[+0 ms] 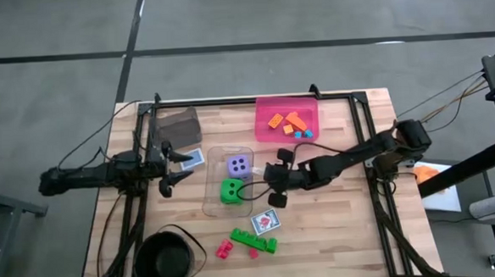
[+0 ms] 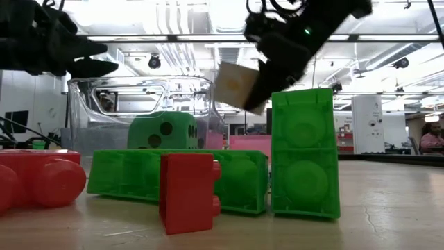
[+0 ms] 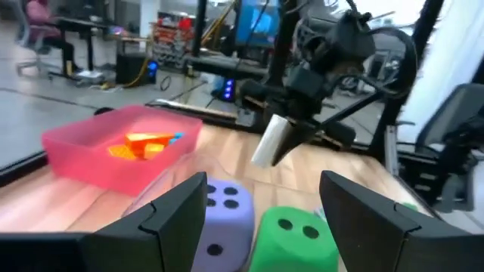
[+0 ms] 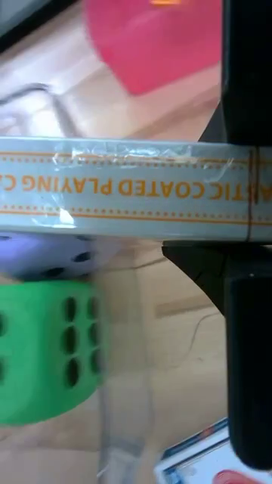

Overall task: Pick & Place Toys
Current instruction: Put the yellow deck of cards into the black bin

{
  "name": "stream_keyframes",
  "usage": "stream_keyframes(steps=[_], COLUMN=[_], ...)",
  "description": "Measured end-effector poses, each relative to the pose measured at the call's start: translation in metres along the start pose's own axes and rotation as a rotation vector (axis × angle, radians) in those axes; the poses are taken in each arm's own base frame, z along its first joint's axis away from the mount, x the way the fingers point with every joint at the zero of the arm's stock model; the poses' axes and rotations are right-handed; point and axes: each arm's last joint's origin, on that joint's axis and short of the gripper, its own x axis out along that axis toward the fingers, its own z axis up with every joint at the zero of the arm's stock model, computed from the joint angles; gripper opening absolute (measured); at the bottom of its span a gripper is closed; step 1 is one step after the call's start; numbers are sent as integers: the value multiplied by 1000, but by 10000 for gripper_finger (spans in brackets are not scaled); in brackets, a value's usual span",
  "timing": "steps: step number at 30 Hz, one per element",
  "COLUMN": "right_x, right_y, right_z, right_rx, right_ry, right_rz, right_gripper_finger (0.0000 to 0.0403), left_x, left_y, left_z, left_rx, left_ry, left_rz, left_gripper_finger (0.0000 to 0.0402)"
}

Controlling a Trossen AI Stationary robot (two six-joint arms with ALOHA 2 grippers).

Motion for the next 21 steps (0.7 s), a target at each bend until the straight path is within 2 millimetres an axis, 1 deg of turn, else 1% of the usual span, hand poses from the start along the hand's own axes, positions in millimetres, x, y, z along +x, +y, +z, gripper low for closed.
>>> stream_keyframes(steps=[4, 9, 11, 14, 17, 21], right_x=[-3, -9, -10, -8, -5, 5], right_y=[0, 1, 1, 4, 7, 10], right_z=[20, 45, 52, 59, 64, 63], right_rx=[-39, -68, -87, -107, -123, -130], right_ry=[-44, -108, -123, -138, -145, -134], right_rz=[6, 14, 17, 17, 23, 42], right_gripper_finger=[61, 61, 61, 61, 61, 61], left_x=[4, 12, 16, 23, 32, 47], left_y=[-1, -3, -4, -5, -7, -11], left_z=[3, 12, 13, 16, 21, 32], left_rx=[1, 4, 8, 13, 16, 67], left_ry=[27, -32, -18, 21, 62, 115], left_rz=[-5, -23, -25, -31, -57, -93], left_gripper_finger=[258, 258, 264, 286, 318, 361])
